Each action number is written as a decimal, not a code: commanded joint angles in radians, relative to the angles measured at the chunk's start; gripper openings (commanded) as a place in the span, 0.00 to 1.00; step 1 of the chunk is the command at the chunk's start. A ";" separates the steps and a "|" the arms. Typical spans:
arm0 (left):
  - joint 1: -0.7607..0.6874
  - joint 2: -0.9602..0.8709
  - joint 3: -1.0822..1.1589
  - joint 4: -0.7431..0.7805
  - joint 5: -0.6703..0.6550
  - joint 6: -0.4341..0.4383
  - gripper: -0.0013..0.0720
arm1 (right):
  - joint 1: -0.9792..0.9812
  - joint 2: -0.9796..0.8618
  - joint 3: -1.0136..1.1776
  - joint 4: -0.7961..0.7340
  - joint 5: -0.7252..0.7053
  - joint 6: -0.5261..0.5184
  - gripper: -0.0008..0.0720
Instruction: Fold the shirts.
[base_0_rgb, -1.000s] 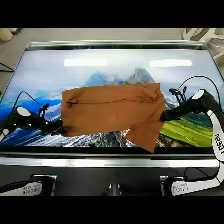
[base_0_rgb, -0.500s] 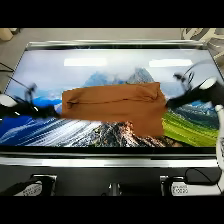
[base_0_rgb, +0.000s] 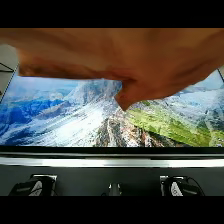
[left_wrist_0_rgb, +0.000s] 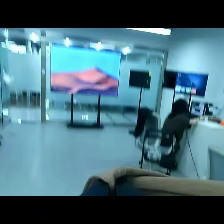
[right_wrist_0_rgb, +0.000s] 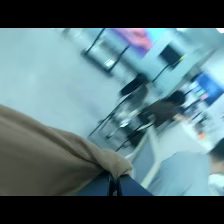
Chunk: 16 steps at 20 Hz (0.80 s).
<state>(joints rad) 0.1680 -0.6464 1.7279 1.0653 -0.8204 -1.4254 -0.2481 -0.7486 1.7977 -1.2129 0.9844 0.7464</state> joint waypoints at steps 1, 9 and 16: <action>0.001 0.074 0.048 0.051 -0.011 -0.056 0.05 | 0.000 0.130 0.023 -0.041 -0.021 0.001 0.03; 0.001 -0.113 0.043 0.106 -0.331 -0.067 0.05 | 0.000 -0.042 0.022 -0.069 0.292 0.116 0.03; -0.008 -0.460 -0.329 0.113 -0.419 -0.036 0.05 | 0.126 -0.560 -0.156 -0.168 0.581 0.157 0.03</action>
<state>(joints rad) 0.1635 -0.9802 1.5581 1.1717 -1.2160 -1.4723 -0.1951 -1.1187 1.7363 -1.3132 1.5043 0.8822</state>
